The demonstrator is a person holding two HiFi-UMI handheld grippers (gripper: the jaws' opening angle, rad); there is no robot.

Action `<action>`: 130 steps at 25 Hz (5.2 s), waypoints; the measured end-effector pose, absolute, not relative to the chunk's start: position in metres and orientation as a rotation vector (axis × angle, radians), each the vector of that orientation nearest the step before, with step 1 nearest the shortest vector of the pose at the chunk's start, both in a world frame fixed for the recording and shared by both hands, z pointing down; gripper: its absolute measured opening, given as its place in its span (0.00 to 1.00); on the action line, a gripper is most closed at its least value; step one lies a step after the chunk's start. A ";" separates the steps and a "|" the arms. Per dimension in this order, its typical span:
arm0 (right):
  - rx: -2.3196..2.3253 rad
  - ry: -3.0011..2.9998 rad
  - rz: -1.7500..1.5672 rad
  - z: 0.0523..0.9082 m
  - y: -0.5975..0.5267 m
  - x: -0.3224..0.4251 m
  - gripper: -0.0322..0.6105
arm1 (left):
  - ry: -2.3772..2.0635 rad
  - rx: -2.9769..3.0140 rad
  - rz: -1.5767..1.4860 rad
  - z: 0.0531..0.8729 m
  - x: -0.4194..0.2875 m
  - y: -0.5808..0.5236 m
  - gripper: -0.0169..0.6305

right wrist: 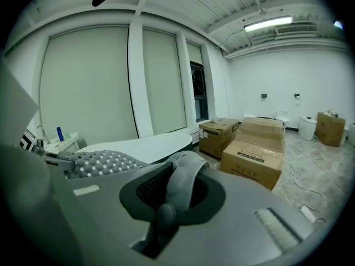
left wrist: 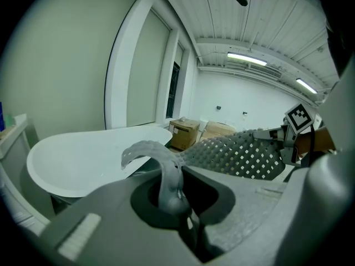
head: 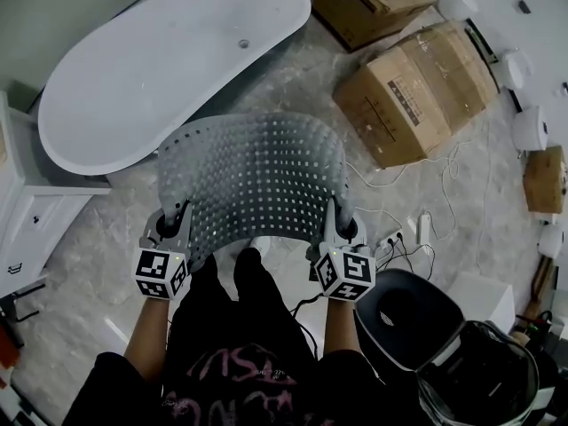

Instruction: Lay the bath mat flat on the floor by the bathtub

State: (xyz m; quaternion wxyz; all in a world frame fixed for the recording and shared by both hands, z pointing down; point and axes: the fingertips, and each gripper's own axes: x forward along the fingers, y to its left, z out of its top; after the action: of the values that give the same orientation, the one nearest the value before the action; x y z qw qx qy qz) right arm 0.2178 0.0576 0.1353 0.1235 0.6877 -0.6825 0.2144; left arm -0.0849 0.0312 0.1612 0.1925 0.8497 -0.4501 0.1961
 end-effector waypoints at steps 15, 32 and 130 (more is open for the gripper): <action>1.938 -2.010 0.638 0.156 0.049 0.210 0.12 | -1.287 2.351 0.581 0.182 -0.093 0.035 0.05; 1.815 -2.018 0.650 0.209 0.033 0.198 0.12 | -1.297 2.272 0.627 0.241 -0.106 0.032 0.05; 1.441 -2.120 0.515 0.747 -0.054 0.142 0.13 | -1.310 2.321 0.839 0.779 -0.191 -0.027 0.05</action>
State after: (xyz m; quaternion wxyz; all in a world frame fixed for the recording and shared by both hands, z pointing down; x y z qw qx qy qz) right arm 0.1419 -0.0536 0.7468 0.2603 0.5321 -0.7829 0.1902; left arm -0.1907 -0.0275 0.7790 0.1728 0.8183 -0.4616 0.2958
